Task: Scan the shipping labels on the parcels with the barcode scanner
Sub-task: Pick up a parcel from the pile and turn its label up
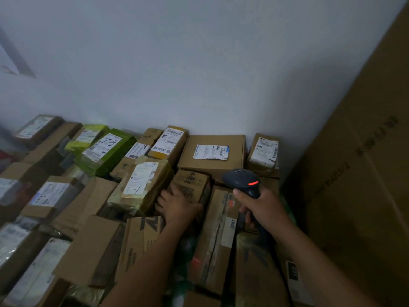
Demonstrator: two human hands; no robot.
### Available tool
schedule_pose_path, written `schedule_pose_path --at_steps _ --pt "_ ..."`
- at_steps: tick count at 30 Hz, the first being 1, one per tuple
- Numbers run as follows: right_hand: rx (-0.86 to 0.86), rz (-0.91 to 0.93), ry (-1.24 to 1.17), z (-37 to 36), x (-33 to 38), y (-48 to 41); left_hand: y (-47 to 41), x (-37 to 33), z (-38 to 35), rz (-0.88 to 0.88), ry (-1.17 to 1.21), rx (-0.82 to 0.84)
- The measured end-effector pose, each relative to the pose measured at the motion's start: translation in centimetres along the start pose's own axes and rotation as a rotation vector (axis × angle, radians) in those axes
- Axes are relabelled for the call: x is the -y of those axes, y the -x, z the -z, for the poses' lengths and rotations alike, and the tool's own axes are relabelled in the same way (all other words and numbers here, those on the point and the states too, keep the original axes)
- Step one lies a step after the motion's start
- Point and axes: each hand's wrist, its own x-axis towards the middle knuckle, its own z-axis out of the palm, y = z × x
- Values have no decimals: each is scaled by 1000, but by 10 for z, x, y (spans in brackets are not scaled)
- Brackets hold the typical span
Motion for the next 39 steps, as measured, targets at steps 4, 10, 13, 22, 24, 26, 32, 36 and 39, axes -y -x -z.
schedule_pose_path --at_steps 4,10,13,22,24,26,32,36,39 --pt "27 -17 -55 3 9 14 17 -4 23 -63 130 -140" --pt "31 -59 -189 5 26 52 33 14 63 -160 506 -132" --pt "38 -89 -228 11 36 70 47 24 70 -190 654 -102" --pt "103 -59 -260 27 58 109 65 51 64 -134 939 62" --pt "104 -41 -261 28 61 115 71 54 66 -131 973 75" --pt "103 -34 -265 30 63 120 77 55 69 -133 991 88" --pt "144 -28 -225 33 70 132 86 58 73 -116 971 52" --pt "155 -8 -198 31 73 136 85 63 69 -118 936 40" --pt "168 -9 -174 31 74 135 82 65 67 -122 939 31"
